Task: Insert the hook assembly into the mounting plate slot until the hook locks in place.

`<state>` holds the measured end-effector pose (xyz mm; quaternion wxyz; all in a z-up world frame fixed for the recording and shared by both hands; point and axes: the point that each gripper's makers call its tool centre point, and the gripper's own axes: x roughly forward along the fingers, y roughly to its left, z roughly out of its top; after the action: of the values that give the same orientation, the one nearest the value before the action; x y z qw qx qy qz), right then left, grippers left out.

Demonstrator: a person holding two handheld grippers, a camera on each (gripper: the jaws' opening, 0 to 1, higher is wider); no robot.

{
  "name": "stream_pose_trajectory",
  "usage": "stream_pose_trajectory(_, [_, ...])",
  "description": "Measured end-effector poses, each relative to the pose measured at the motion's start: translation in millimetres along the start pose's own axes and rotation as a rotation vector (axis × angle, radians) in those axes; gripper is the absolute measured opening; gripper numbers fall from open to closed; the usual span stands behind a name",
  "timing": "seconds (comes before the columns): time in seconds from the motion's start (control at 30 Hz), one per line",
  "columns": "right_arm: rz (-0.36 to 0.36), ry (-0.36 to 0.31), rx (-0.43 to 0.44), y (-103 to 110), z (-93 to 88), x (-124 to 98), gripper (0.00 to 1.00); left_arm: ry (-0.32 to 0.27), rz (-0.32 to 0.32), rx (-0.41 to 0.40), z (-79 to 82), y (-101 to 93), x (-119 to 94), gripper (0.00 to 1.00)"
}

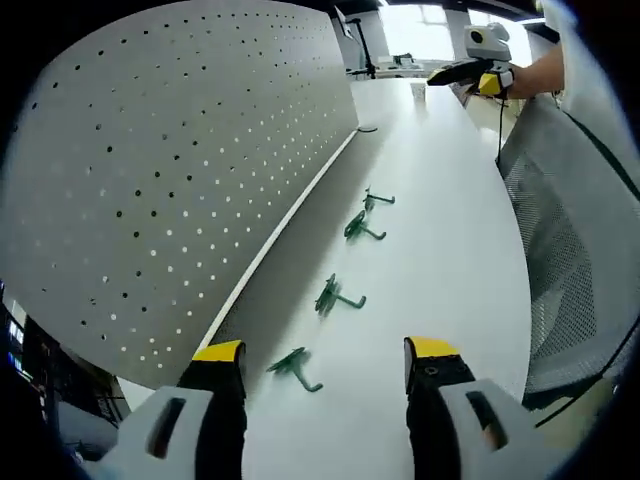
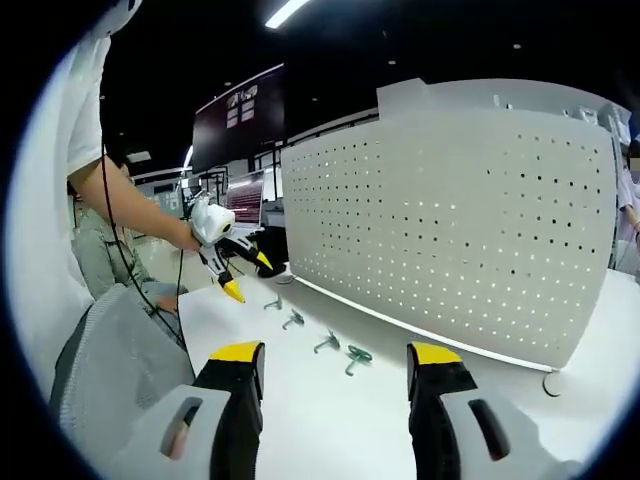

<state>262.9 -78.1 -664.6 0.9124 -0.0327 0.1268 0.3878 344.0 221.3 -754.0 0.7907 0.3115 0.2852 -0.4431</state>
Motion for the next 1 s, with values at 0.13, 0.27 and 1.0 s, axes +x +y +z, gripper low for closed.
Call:
stream_pose_trajectory(0.13, [0.001, 0.003, 0.001, -0.1, -1.0, -0.5, 0.55, 0.034, -0.020, 0.048, -5.3, 3.0, 3.1, 0.64])
stream_pose_trajectory(0.27, [0.012, 0.015, -0.006, 2.8, -2.4, 0.3, 0.55, 0.061, -0.056, 0.100, -6.0, 3.6, 5.8, 0.63])
stream_pose_trajectory(1.0, [0.021, 0.039, -0.014, 5.6, -7.3, 1.7, 0.54, 0.245, -0.238, 0.407, -35.3, 16.6, 27.5, 0.58])
